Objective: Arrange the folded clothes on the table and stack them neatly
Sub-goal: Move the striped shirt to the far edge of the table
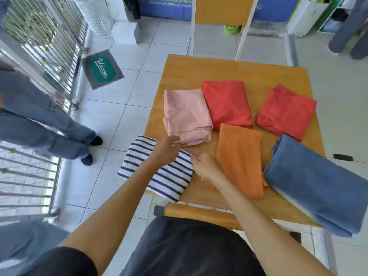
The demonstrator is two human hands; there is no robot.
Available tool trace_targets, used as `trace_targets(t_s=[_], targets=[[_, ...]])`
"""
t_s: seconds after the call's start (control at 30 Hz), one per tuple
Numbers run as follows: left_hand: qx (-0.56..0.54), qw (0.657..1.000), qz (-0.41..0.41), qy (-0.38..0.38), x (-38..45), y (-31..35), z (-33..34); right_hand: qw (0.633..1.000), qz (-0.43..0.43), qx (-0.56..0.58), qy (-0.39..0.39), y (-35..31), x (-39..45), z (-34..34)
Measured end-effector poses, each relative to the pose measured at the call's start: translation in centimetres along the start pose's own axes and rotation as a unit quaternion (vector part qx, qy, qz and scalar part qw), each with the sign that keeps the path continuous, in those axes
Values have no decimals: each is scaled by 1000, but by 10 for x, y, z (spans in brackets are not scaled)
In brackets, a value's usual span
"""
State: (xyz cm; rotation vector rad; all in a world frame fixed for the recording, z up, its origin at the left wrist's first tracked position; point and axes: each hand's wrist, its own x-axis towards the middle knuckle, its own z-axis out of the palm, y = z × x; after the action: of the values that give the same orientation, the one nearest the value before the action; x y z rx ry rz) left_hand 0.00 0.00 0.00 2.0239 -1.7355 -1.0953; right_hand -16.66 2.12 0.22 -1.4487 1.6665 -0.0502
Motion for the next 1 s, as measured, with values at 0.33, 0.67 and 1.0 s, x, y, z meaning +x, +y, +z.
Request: trace_targets(t_s=[0.33,0.67,1.0], targets=[[123,987,-27,103,-18,-56,-9,963,124,240,3,7,-10,65],[76,982,-7,174,-23,-70,-11,943,134,301,47,6,-7,69],[-42,937,-321,127,-39,-84,-8,921,119,371,19,16,-5,50]])
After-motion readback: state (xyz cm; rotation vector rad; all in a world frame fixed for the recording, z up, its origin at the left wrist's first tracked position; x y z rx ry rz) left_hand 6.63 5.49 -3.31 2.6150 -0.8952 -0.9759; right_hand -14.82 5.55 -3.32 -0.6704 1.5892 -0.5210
